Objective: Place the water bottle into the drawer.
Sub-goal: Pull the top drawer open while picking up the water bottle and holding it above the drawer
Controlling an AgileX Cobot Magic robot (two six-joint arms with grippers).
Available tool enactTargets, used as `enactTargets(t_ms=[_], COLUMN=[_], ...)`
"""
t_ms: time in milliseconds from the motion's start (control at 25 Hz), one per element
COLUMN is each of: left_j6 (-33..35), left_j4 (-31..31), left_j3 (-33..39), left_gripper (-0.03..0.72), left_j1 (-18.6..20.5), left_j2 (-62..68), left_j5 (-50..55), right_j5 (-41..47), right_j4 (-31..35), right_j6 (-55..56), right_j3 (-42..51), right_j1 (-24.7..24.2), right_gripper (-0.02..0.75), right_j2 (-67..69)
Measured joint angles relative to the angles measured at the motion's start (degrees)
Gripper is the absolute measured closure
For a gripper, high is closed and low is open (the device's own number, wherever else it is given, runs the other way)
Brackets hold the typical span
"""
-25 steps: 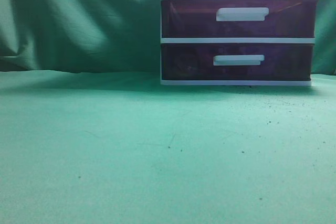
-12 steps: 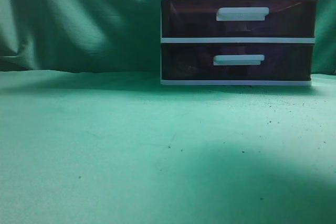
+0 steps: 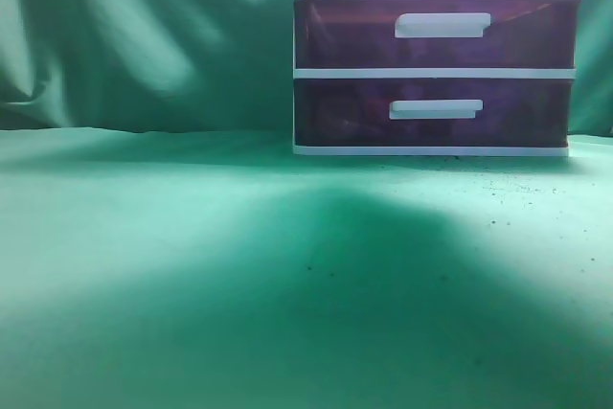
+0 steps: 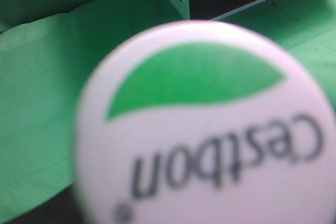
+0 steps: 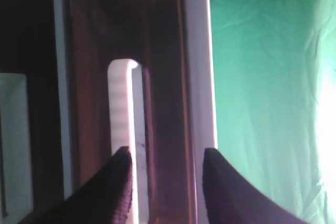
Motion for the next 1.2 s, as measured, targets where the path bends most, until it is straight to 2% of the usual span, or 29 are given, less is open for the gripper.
enactTargets(t_ms=[200,600,960,1000,1120,1200], left_j6=[0.00,0.00,0.00,0.00,0.00,0.00], left_j4=[1.59,3.69,3.93,3.93,3.93,4.01], left_j3=[0.00,0.00,0.00,0.00,0.00,0.00], left_gripper=[0.367,0.367,0.367,0.367,0.367,0.367], left_j1=[0.00,0.00,0.00,0.00,0.00,0.00], left_j2=[0.00,0.00,0.33,0.33,0.33,0.33], left_j5=[0.00,0.00,-0.10,-0.10,-0.10,-0.10], right_j5=[1.47,3.28,1.53,1.53,0.88,0.77], right_j4=[-1.76,-2.56,-2.56,-2.56,-2.56,-2.46], right_j6=[-0.44,-1.09,-1.20,-1.20,-1.20,-1.20], right_j3=[-4.50,-5.13,-5.60,-5.60,-5.71,-5.71], right_j1=[0.09,0.22,0.22,0.22,-0.01,-0.01], right_gripper=[0.453,0.453,0.453,0.521,0.649,0.643], right_j2=[3.71,6.57,7.09,7.09,7.09,7.09])
